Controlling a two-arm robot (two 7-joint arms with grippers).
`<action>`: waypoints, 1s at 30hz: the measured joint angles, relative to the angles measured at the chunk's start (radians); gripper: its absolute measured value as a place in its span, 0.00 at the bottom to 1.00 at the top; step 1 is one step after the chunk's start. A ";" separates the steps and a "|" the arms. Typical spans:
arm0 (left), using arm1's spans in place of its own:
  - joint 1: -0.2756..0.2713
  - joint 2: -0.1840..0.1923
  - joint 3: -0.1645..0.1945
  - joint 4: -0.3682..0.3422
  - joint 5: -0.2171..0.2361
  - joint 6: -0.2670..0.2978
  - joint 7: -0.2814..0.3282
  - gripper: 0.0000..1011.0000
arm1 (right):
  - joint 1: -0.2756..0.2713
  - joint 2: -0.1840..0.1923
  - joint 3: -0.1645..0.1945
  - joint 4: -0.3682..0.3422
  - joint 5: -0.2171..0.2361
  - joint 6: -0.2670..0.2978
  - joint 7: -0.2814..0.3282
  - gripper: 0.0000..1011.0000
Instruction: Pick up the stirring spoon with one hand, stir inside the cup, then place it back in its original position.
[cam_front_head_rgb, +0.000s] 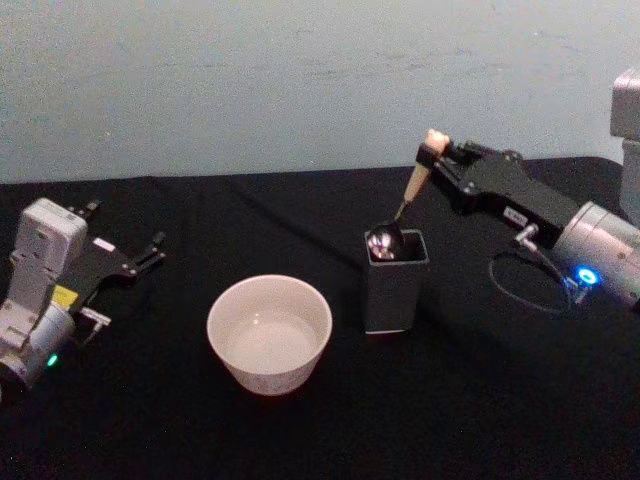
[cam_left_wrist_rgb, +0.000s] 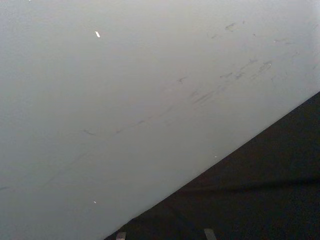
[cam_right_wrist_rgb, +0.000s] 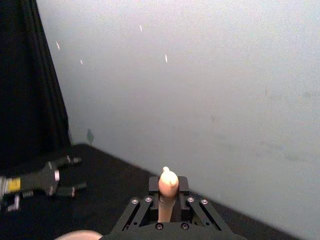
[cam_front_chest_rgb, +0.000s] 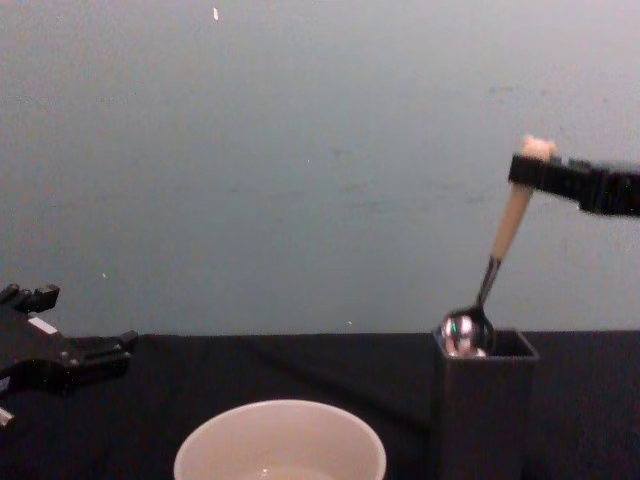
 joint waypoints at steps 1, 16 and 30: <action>0.000 0.000 0.000 0.000 0.000 0.000 0.000 0.99 | 0.005 -0.004 0.000 -0.005 0.004 -0.010 -0.002 0.21; 0.000 0.000 0.000 0.000 0.000 0.000 0.000 0.99 | 0.041 -0.051 -0.074 -0.012 0.018 -0.031 -0.007 0.21; 0.000 0.000 0.000 0.000 0.000 0.000 0.000 0.99 | 0.049 -0.047 -0.212 0.021 -0.081 -0.074 0.072 0.21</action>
